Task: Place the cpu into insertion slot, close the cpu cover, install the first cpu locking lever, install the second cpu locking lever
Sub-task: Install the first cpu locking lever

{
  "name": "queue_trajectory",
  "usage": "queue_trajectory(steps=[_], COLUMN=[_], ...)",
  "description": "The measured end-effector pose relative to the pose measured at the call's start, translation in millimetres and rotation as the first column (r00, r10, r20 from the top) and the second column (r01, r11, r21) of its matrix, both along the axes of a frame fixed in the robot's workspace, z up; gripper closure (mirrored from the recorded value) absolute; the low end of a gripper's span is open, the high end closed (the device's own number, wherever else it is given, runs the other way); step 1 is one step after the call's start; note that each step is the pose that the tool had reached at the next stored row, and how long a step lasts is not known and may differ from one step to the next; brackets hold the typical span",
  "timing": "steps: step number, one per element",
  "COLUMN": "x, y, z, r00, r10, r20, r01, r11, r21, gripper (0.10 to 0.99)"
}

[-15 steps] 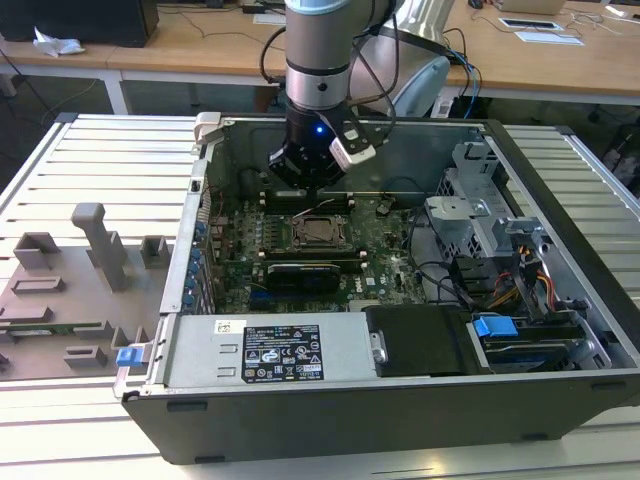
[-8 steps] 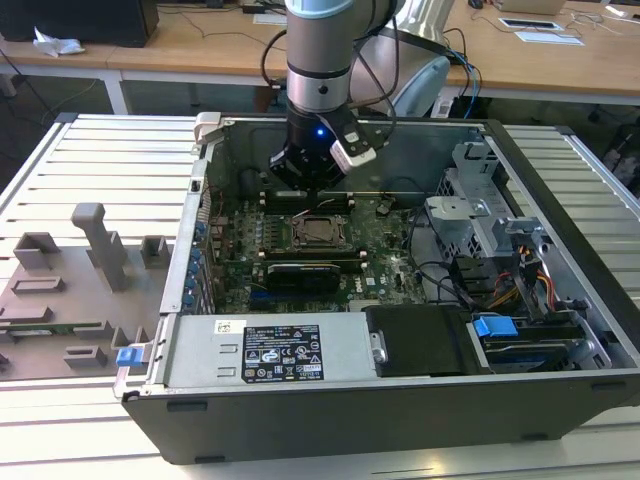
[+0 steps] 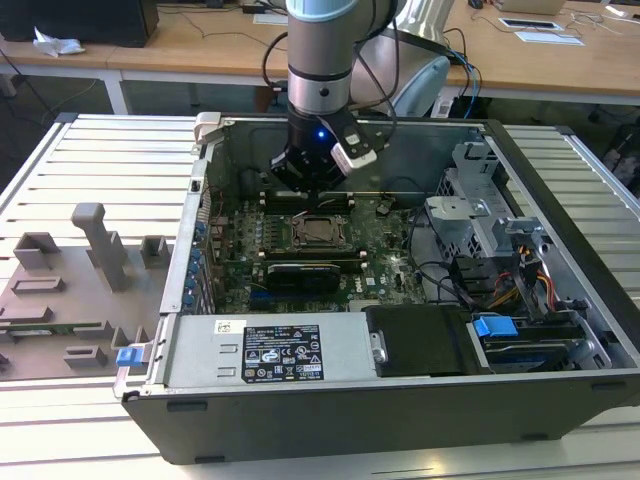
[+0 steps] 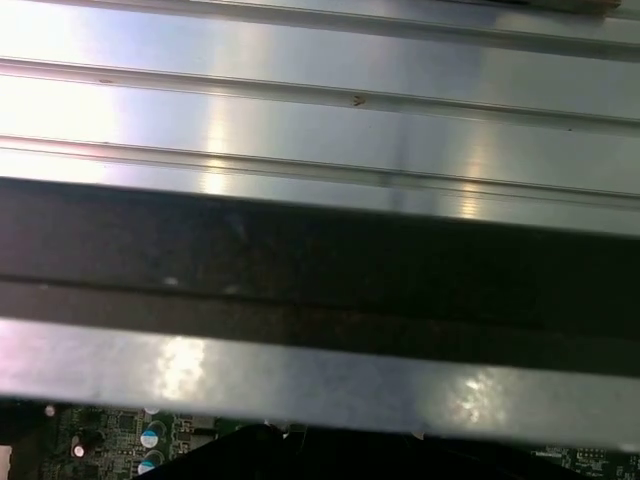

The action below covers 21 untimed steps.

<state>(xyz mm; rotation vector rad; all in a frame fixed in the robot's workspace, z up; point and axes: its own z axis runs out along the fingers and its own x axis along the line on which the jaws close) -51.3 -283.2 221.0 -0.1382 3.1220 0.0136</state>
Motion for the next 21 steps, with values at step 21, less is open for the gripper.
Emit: queue_trajectory(steps=[21], x=[0.9], y=[1.8], z=[-8.3], r00=[1.0000], r10=[0.000], r20=[0.0000], r01=[0.000], r11=[1.0000], r21=[0.000], gripper=[0.980])
